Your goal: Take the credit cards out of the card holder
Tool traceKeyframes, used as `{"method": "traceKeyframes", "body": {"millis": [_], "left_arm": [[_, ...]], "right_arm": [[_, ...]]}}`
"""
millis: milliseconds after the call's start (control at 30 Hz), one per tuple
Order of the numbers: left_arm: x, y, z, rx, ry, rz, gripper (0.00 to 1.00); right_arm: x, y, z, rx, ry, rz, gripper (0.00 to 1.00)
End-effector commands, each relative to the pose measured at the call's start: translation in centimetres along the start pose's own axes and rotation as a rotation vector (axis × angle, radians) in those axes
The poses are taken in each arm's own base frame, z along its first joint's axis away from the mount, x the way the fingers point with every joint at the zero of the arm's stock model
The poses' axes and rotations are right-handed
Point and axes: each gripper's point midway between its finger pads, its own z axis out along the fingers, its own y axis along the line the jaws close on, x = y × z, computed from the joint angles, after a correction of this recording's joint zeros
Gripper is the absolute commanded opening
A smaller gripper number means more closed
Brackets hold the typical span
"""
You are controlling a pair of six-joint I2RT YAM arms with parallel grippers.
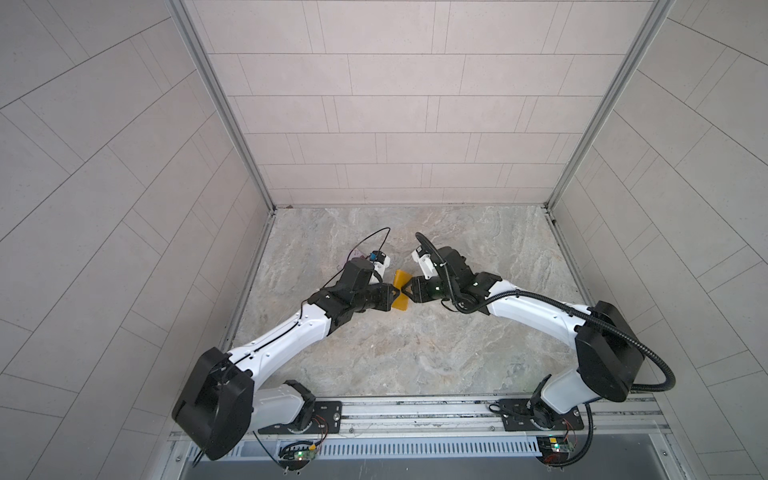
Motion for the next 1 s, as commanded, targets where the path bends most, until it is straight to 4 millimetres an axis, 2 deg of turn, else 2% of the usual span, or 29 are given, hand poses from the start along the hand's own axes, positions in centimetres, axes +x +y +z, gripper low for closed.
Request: {"method": "traceKeyframes", "body": {"millis": [0,233,433,667,967], "left_arm": [[-0.5,-0.8,-0.5,0.031,-0.029,0.011,0.00],[-0.7,-1.2,-0.5,0.054,-0.032,0.011,0.00],[-0.9,-1.3,-0.9,0.053,-0.045,0.014,0.00],[-0.6,-0.3,-1.3,-0.004,-0.051,0.036,0.00],[-0.4,0.1,-1.4,-0.024,-0.051,0.040,0.00]], "right_arm": [[0.0,0.1,0.7,-0.010,-0.006,0.022,0.40],[0.2,0.4,1.2,-0.033,0.002,0.036,0.39],[0.8,-0.2,1.8,-0.011,0.024,0.051,0.33],[1.7,-1.2,2.0,0.030,0.053,0.057,0.27],[1.4,-1.0,1.8,0.030,0.047,0.060,0.18]]}}
